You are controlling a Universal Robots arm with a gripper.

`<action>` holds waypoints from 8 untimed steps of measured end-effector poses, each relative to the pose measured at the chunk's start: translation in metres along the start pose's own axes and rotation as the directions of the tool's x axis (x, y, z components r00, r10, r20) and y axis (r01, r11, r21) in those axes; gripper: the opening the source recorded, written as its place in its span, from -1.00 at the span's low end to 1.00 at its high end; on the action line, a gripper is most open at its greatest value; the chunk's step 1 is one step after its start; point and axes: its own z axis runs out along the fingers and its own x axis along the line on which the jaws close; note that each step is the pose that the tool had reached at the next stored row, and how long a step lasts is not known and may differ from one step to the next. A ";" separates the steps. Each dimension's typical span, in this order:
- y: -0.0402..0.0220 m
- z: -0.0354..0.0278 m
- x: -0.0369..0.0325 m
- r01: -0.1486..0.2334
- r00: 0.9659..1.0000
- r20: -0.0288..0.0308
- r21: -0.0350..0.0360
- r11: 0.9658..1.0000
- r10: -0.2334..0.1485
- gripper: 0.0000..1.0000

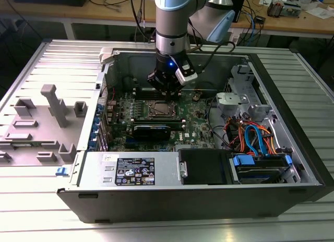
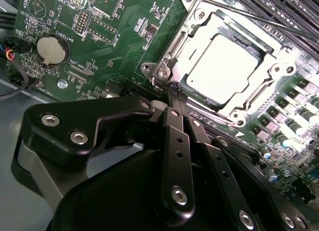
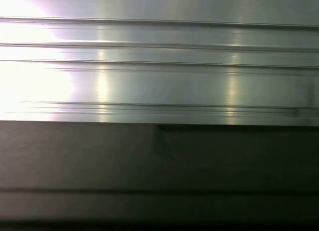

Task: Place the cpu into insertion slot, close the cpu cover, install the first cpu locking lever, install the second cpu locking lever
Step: 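Install the first cpu locking lever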

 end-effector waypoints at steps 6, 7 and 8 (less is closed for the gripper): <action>0.0002 0.0030 0.0001 0.000 1.000 0.000 0.000 1.000 0.000 -0.79; 0.0004 0.0031 0.0000 0.001 1.000 0.000 -0.001 1.000 -0.001 -0.79; 0.0007 0.0031 0.0000 0.001 1.000 0.000 -0.003 1.000 -0.001 -0.79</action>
